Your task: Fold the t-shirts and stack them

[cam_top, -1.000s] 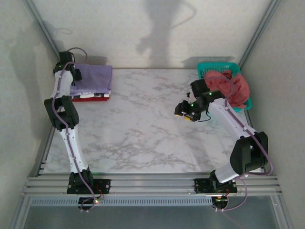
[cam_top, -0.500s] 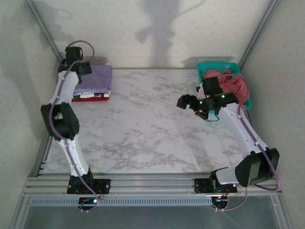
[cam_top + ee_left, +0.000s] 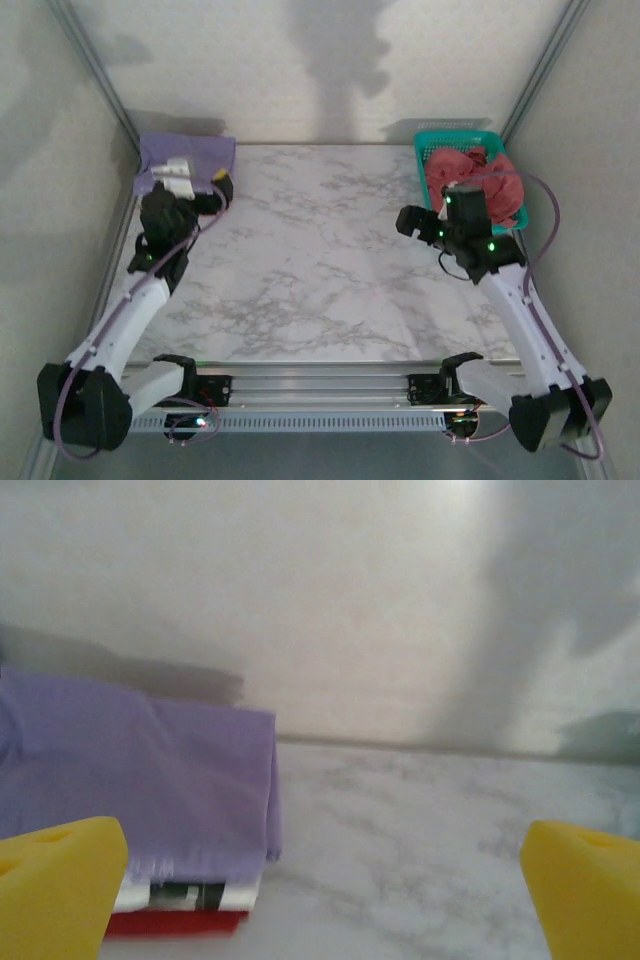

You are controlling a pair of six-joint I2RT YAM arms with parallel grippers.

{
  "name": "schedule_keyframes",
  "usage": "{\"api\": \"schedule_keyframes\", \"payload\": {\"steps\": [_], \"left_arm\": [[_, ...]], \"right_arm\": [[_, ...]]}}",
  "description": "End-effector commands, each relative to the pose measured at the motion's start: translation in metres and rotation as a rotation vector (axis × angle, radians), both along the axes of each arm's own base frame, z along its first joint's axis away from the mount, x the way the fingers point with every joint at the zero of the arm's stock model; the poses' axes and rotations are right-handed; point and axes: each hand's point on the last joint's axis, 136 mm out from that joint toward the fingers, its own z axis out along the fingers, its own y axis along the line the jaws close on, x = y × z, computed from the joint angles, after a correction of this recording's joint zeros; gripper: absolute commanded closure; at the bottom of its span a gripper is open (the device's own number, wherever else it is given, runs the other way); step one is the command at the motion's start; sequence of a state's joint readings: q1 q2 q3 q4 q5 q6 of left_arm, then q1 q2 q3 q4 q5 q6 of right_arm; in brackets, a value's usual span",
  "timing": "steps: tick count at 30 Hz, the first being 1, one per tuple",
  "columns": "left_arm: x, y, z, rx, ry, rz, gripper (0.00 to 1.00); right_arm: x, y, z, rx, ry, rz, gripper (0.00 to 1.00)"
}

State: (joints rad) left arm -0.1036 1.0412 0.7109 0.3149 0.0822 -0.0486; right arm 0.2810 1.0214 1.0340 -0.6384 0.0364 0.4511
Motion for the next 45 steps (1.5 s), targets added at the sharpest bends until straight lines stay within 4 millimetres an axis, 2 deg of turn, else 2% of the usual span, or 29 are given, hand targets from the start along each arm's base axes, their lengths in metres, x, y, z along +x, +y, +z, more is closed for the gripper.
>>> {"api": "schedule_keyframes", "payload": {"steps": [1,6,11,13,14,15,18,21,25,28,33,37,42,45], "left_arm": [[-0.025,0.004,0.031,0.008,-0.22,0.012,0.0],[-0.051,0.016,-0.006,-0.001,-0.226,0.064,0.0],[-0.064,0.039,-0.045,0.009,-0.201,0.194,0.0],[-0.068,0.041,-0.056,0.021,-0.202,0.2,0.0],[-0.07,0.042,-0.06,0.025,-0.208,0.204,0.0],[-0.073,0.045,-0.063,0.018,-0.218,0.222,0.0],[-0.08,0.053,-0.076,0.028,-0.223,0.259,0.0],[-0.086,0.06,-0.086,0.026,-0.22,0.286,0.0],[-0.092,0.069,-0.089,-0.013,-0.244,0.32,0.0],[-0.093,0.076,-0.095,-0.037,-0.247,0.348,0.0],[-0.088,0.085,-0.107,-0.063,-0.236,0.373,0.0],[-0.076,0.083,-0.12,-0.049,-0.203,0.358,0.0],[-0.057,0.082,-0.124,-0.01,-0.174,0.329,0.0],[-0.052,0.078,-0.133,-0.007,-0.16,0.294,0.0]], "right_arm": [[0.018,-0.022,0.021,-0.12,-0.246,-0.057,0.01],[0.016,-0.046,0.0,-0.326,-0.309,-0.075,0.01],[0.018,-0.062,-0.026,-0.412,-0.378,-0.14,0.01],[0.02,-0.067,-0.041,-0.424,-0.404,-0.171,0.01],[0.021,-0.069,-0.047,-0.428,-0.418,-0.183,0.01],[0.019,-0.072,-0.063,-0.438,-0.415,-0.191,0.01],[0.016,-0.079,-0.083,-0.447,-0.443,-0.22,0.01],[0.013,-0.084,-0.094,-0.445,-0.454,-0.238,0.01],[0.018,-0.09,-0.107,-0.424,-0.448,-0.246,0.01],[0.024,-0.094,-0.117,-0.429,-0.426,-0.254,0.01],[0.038,-0.093,-0.117,-0.399,-0.434,-0.241,0.01],[0.051,-0.089,-0.119,-0.4,-0.432,-0.218,0.01],[0.065,-0.085,-0.122,-0.413,-0.436,-0.192,0.01],[0.071,-0.086,-0.129,-0.421,-0.434,-0.188,0.01]]}}
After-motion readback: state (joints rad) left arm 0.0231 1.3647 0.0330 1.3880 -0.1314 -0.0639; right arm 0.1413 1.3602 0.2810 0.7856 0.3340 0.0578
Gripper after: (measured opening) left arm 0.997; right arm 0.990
